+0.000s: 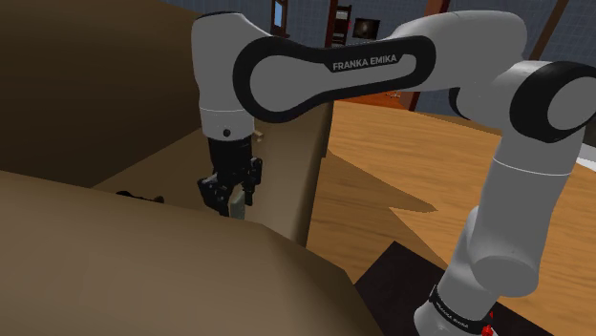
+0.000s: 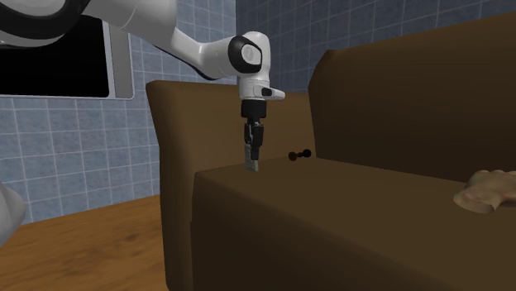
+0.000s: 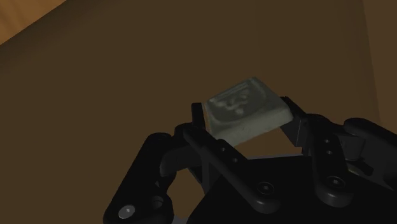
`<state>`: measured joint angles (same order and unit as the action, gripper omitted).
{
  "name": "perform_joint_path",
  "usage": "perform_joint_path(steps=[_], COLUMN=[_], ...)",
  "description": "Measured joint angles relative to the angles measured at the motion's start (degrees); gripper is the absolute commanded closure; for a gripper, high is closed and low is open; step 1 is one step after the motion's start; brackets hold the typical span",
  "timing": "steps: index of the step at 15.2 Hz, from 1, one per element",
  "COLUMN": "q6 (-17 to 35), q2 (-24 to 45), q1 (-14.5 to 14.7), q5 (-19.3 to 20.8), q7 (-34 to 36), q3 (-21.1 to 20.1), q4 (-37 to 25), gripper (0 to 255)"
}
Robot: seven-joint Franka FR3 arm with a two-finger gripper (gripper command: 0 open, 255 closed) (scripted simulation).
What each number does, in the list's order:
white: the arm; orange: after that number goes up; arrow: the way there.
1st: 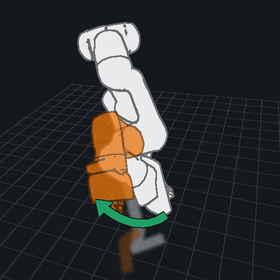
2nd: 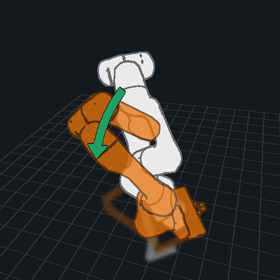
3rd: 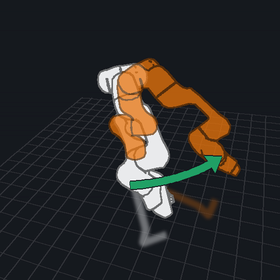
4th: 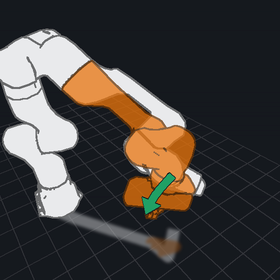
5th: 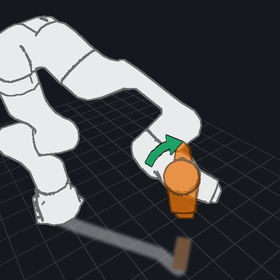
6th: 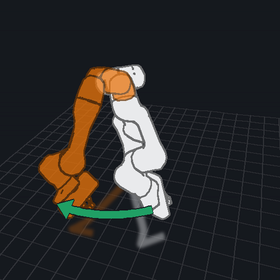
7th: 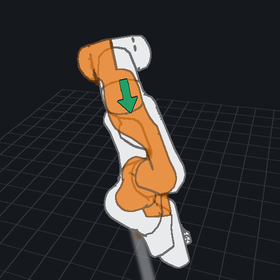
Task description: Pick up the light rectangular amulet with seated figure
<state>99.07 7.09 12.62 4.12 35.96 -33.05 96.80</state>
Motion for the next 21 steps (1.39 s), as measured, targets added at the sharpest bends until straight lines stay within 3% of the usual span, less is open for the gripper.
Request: perform_joint_path(steps=[10, 21], q6=[-0.14, -8.40], q2=[-0.18, 0.56], q1=[-0.03, 0.46], q5=[-0.09, 0.24], q7=[-0.05, 0.09], q3=[-0.01, -0.25], q4=[-0.06, -8.91], gripper=[255, 255])
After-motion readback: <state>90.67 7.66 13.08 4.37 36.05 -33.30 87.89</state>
